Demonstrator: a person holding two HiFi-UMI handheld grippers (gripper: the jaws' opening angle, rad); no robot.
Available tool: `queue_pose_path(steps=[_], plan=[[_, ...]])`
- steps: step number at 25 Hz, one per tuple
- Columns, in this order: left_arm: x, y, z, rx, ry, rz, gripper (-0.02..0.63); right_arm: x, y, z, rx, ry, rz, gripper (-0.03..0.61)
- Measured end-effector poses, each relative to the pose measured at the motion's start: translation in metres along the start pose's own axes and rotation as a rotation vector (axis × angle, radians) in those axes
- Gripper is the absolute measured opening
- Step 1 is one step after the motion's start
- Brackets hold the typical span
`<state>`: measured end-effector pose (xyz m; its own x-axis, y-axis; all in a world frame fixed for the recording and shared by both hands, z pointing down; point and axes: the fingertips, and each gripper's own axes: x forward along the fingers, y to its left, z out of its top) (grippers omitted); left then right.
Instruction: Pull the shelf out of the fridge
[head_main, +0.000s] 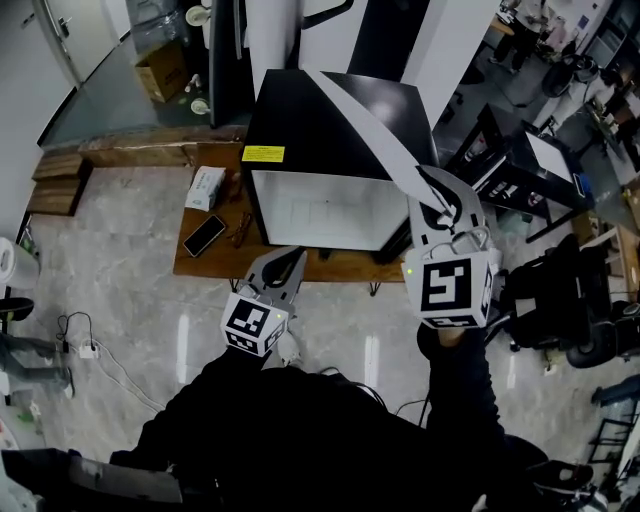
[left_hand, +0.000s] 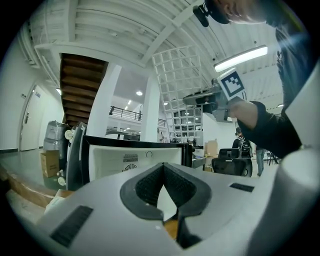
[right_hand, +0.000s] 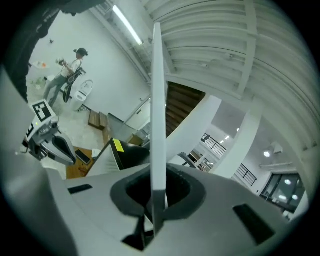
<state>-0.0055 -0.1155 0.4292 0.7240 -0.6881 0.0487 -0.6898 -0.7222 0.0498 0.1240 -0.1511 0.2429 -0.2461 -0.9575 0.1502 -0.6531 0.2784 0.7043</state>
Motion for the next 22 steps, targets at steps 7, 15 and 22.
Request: queue_pose_path(steps=[7, 15, 22], plan=[[0.007, 0.010, 0.002, -0.015, -0.008, 0.014, 0.006, 0.084, 0.008, -0.008, -0.225, 0.137, -0.008, 0.029], [0.018, 0.028, -0.002, -0.034, -0.006, 0.025, 0.006, 0.154, 0.025, -0.034, -0.319, 0.296, 0.109, 0.031], [0.026, 0.037, -0.006, -0.052, 0.002, 0.027, 0.006, 0.191, 0.049, -0.055, -0.385, 0.408, 0.222, 0.041]])
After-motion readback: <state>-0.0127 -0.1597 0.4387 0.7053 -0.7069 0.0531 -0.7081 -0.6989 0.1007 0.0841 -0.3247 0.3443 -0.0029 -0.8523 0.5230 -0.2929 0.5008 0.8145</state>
